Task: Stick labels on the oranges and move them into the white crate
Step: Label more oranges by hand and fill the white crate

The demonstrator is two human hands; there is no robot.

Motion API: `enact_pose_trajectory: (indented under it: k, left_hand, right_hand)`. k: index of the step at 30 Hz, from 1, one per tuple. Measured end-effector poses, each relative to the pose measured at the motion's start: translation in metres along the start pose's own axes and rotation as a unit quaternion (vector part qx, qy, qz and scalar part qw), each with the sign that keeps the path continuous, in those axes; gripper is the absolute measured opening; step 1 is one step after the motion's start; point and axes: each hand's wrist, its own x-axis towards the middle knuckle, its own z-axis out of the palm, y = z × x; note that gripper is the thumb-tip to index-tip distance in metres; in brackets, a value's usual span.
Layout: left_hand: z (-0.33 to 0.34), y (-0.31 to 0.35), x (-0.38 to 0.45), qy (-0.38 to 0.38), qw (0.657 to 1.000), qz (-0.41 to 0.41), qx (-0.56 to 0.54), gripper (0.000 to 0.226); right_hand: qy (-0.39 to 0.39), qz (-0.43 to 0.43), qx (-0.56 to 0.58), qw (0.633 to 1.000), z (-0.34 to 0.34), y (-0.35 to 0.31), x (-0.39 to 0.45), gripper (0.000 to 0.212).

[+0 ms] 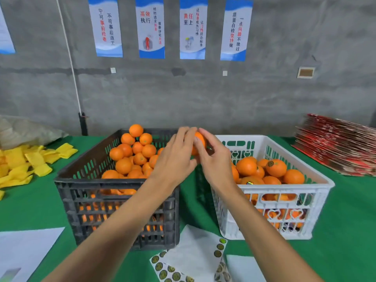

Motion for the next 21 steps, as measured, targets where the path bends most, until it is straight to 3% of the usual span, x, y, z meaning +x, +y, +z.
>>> enact_pose_trajectory:
  k: [5, 9, 13, 18, 21]
  left_hand:
    - [0.045, 0.022, -0.066, -0.036, 0.998, 0.001, -0.046, 0.070]
    - [0.097, 0.020, -0.129, -0.100, 0.979, -0.118, -0.135, 0.068]
    - [0.137, 0.008, -0.180, -0.168, 0.953, -0.201, -0.153, 0.065]
    - [0.168, 0.002, -0.222, -0.199, 0.952, -0.187, -0.137, 0.056]
    - [0.174, -0.001, -0.232, -0.189, 0.949, -0.200, -0.151, 0.054]
  right_hand:
    - [-0.025, 0.028, -0.028, 0.999, -0.032, 0.024, -0.073, 0.029]
    - [-0.101, 0.125, -0.054, 0.986, -0.037, 0.067, -0.134, 0.033]
    - [-0.170, 0.128, -0.138, 0.967, -0.048, 0.093, -0.169, 0.039]
    - [-0.210, 0.190, -0.172, 0.944, -0.078, 0.114, -0.199, 0.039]
    - [-0.291, 0.187, -0.198, 0.917, -0.087, 0.127, -0.227, 0.067]
